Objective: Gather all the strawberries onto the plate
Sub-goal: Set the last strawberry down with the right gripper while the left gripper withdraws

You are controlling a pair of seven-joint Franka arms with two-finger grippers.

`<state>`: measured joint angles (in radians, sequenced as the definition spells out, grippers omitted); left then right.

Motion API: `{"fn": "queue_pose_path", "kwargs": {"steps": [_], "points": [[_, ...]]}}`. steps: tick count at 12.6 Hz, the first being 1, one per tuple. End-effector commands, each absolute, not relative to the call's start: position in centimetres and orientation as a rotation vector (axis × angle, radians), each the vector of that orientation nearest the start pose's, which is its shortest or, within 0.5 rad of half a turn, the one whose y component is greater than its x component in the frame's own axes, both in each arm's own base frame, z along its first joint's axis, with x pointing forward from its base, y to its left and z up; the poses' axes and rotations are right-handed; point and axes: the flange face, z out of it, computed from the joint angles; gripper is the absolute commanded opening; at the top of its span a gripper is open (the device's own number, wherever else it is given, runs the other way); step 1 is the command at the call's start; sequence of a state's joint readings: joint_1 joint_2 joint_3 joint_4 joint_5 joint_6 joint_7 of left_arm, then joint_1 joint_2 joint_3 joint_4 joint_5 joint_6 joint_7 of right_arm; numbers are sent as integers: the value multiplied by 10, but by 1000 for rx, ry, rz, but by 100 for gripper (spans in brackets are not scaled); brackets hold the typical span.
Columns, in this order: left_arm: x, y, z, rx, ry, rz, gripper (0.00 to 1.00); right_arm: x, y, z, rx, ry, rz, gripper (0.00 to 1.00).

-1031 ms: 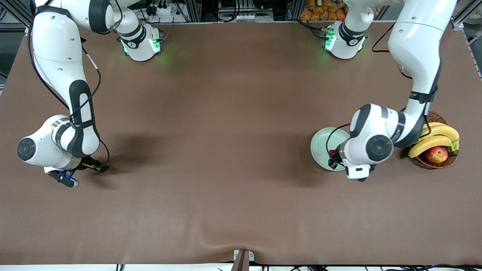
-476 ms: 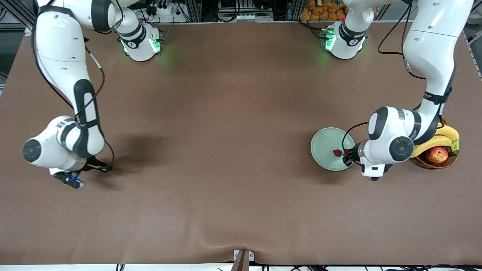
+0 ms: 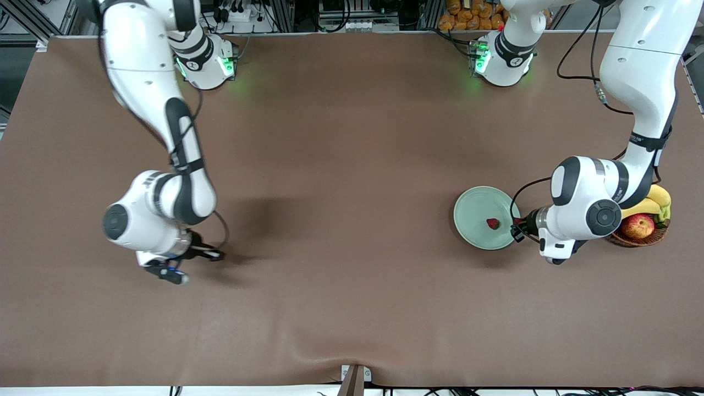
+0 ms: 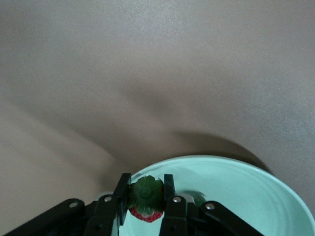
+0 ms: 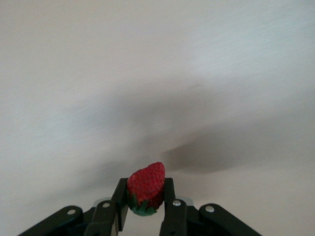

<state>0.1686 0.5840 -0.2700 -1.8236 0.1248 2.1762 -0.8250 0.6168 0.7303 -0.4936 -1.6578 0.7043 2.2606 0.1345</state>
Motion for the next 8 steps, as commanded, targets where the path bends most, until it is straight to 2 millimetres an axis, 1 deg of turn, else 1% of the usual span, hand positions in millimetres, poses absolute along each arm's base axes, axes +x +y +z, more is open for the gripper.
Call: {"fn": "queue_pose_path", "kwargs": {"steps": [1, 3, 4, 5, 7, 8], "points": [[614, -52, 209, -2936, -979, 289, 0, 655, 218, 233, -2836, 567, 55, 0], [615, -52, 210, -2943, -969, 281, 0, 640, 279, 234, -2800, 562, 97, 0], [613, -51, 209, -2940, -970, 287, 0, 631, 306, 234, -2785, 539, 119, 0], [613, -51, 208, -2940, -969, 287, 0, 624, 326, 231, -2777, 513, 143, 0], [612, -52, 208, -2941, -967, 287, 0, 615, 345, 224, -2766, 482, 119, 0], [612, -52, 208, -2941, -967, 287, 0, 604, 362, 213, -2772, 450, 144, 0]]}}
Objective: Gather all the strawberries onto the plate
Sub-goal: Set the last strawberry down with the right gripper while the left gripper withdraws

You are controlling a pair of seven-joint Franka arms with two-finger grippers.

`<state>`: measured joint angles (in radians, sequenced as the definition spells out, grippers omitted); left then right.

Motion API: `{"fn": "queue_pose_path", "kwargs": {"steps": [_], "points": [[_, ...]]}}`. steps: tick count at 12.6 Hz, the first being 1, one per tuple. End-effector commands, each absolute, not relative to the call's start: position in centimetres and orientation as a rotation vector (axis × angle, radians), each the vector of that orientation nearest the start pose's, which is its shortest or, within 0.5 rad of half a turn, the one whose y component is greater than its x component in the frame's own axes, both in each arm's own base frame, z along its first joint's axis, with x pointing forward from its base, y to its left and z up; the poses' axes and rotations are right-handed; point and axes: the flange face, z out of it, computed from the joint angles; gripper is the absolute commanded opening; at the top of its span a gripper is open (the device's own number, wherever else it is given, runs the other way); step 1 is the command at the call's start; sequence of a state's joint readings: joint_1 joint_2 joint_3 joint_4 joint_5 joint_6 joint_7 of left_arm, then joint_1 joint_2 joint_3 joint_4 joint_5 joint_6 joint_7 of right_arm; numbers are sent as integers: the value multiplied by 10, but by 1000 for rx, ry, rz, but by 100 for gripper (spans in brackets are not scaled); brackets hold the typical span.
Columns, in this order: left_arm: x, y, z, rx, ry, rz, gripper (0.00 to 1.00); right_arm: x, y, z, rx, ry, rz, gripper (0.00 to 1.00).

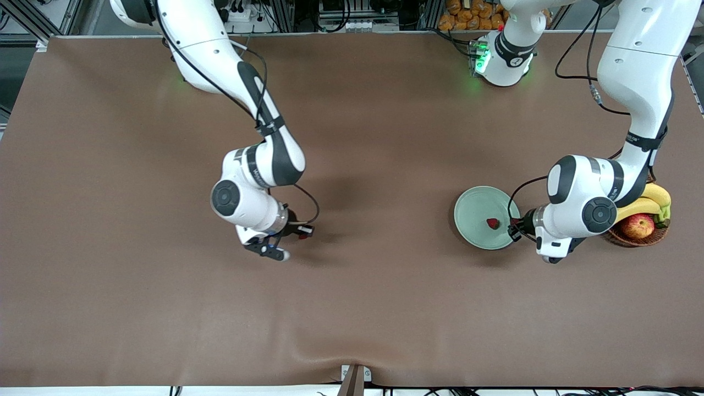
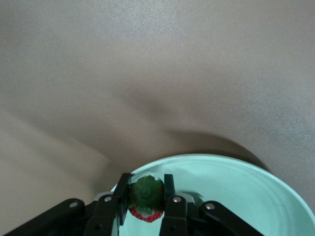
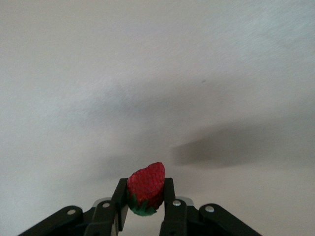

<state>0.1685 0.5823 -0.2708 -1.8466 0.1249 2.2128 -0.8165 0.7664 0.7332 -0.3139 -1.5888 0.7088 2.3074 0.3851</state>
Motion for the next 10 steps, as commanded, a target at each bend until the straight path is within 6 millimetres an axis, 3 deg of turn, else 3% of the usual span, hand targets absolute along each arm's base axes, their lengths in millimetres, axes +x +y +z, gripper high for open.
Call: {"fn": "queue_pose_path", "kwargs": {"steps": [1, 4, 8, 9, 10], "points": [[612, -52, 208, -2940, -966, 289, 0, 589, 385, 207, -2775, 406, 159, 0], [610, -52, 205, -2938, -964, 296, 0, 555, 437, 191, -2788, 420, 134, 0], [609, -54, 206, -2937, -966, 293, 0, 535, 463, 178, -2795, 449, 140, 1], [609, -55, 206, -2934, -970, 295, 0, 533, 466, 178, -2800, 440, 136, 33], [610, -58, 209, -2936, -974, 288, 0, 534, 466, 181, -2804, 425, 127, 91]]}}
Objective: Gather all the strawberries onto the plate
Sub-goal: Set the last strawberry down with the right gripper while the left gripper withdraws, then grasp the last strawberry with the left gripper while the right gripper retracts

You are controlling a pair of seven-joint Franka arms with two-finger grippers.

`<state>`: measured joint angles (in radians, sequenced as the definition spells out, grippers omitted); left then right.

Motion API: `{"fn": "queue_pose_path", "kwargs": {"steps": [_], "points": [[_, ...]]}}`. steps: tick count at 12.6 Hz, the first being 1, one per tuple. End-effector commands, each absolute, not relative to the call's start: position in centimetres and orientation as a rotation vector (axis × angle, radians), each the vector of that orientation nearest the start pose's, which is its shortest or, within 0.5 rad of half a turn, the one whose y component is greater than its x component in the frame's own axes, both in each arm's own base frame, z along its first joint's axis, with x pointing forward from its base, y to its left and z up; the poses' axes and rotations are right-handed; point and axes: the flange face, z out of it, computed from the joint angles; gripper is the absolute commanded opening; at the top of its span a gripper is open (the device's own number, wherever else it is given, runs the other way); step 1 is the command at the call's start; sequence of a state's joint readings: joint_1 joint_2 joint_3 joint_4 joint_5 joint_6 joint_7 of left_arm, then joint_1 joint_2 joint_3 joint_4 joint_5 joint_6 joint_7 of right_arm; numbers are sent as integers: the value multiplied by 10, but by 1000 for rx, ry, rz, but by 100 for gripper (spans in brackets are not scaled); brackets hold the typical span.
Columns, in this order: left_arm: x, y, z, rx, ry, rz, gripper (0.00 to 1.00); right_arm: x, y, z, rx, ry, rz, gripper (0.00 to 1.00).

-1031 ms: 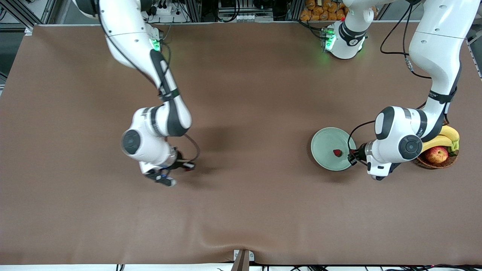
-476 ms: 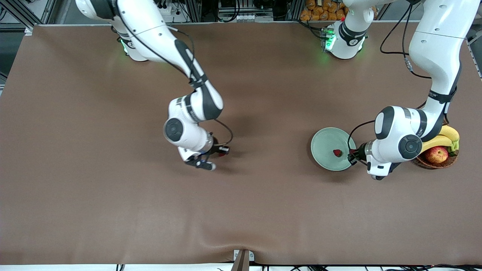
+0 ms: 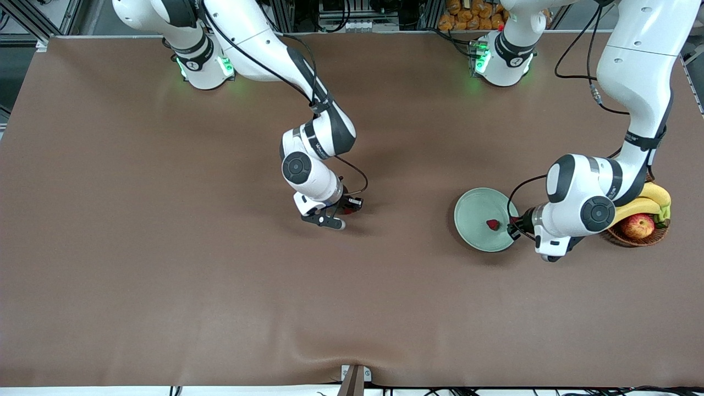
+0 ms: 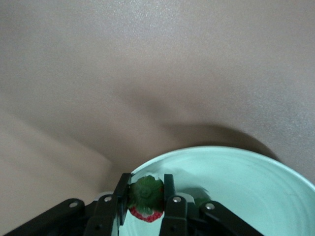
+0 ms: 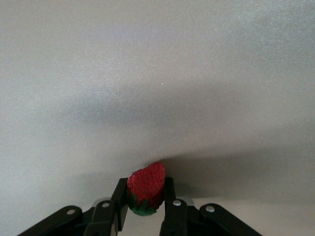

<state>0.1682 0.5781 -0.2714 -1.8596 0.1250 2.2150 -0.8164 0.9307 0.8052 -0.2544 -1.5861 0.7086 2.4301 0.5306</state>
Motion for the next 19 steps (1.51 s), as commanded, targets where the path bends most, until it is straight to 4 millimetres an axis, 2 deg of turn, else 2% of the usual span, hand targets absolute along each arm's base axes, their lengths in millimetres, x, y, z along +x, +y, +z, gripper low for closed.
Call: {"fn": "queue_pose_path", "kwargs": {"steps": [1, 2, 3, 4, 5, 6, 8, 10, 12, 14, 17, 19], "points": [[610, -63, 210, -2942, -974, 289, 0, 538, 464, 189, -2799, 422, 110, 100], [610, -66, 210, -2939, -987, 293, 0, 548, 455, 198, -2797, 421, 96, 100], [611, -69, 210, -2941, -986, 292, 11, 561, 440, 219, -2789, 427, 69, 100], [612, -70, 210, -2942, -985, 292, 38, 570, 423, 236, -2800, 425, 91, 100], [613, -70, 211, -2943, -989, 292, 57, 583, 399, 253, -2822, 428, 125, 100], [613, -69, 211, -2943, -989, 292, 100, 591, 376, 273, -2839, 377, 171, 100], [619, -73, 223, -2955, -990, 268, 100, 604, 327, 314, -2834, 338, 213, 100], [623, -100, 242, -2948, -1008, 304, 100, 615, 264, 354, -2835, 292, 207, 100], [624, -147, 260, -2916, -1112, 317, 100, 621, 210, 392, -2892, 217, 212, 100], [617, -200, 270, -2886, -1199, 301, 100, 618, 170, 428, -2940, 118, 212, 100], [597, -285, 282, -2856, -1267, 257, 100, 605, 115, 480, -2981, -35, 196, 100], [585, -338, 288, -2891, -1231, 236, 100, 594, 87, 516, -3029, -127, 146, 100]]}}
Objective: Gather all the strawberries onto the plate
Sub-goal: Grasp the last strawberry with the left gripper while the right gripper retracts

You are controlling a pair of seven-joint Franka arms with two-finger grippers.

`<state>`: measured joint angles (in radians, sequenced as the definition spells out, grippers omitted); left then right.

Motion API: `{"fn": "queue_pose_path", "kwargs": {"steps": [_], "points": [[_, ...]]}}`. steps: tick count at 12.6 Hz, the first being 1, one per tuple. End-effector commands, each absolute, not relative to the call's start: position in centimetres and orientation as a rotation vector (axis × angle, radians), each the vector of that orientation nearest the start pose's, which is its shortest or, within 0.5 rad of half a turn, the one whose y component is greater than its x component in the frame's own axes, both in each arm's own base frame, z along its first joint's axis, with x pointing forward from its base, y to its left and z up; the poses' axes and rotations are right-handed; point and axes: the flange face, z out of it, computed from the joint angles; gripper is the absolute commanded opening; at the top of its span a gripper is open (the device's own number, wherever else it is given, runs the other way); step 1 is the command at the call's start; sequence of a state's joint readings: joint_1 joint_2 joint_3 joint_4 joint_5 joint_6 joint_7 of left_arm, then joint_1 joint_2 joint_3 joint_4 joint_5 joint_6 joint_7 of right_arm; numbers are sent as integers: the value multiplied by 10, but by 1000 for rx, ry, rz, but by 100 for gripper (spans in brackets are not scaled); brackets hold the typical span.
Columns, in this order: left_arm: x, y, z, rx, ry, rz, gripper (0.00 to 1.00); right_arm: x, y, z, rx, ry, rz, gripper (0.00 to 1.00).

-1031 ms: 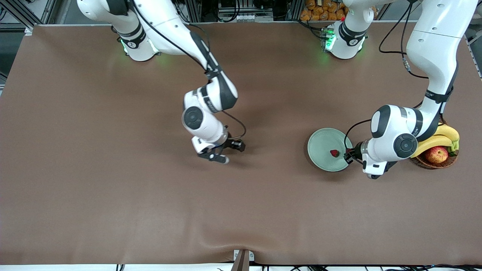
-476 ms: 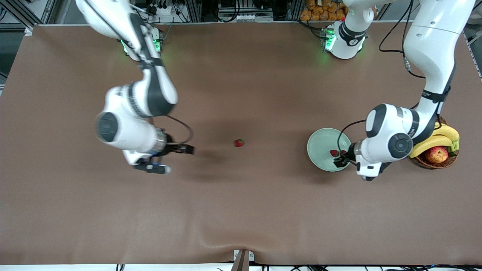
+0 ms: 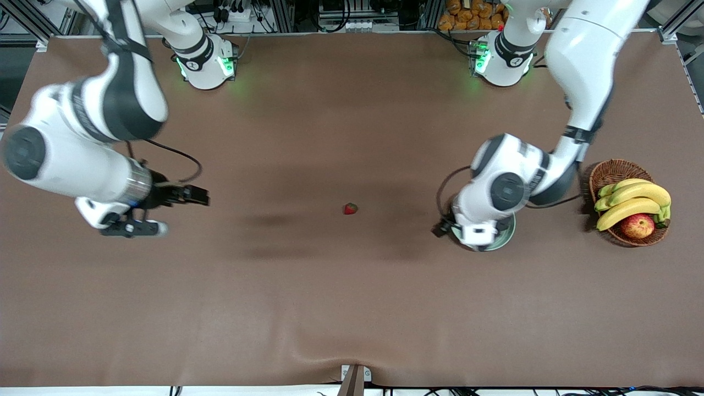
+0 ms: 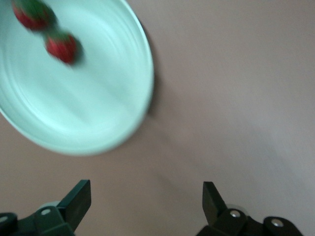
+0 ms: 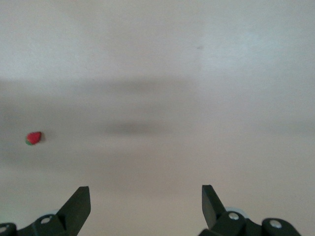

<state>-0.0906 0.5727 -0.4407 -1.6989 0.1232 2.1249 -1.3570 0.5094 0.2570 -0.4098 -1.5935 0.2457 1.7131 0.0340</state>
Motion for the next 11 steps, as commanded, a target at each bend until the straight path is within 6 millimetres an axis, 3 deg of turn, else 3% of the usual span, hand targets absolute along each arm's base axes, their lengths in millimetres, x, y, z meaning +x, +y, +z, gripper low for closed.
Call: {"fn": "queue_pose_path", "kwargs": {"steps": [1, 5, 9, 11], "points": [[576, -363, 286, -2907, -1207, 244, 100, 588, 75, 533, -3062, -169, 120, 100], [553, -465, 271, -3042, -1007, 187, 100, 569, 43, 571, -3109, -185, 112, 100], [531, -501, 231, -3168, -449, 0, 100, 558, 24, 592, -3108, -200, 164, 100], [533, -506, 222, -3215, -395, -26, 100, 553, 10, 602, -3106, -205, 137, 100]]}}
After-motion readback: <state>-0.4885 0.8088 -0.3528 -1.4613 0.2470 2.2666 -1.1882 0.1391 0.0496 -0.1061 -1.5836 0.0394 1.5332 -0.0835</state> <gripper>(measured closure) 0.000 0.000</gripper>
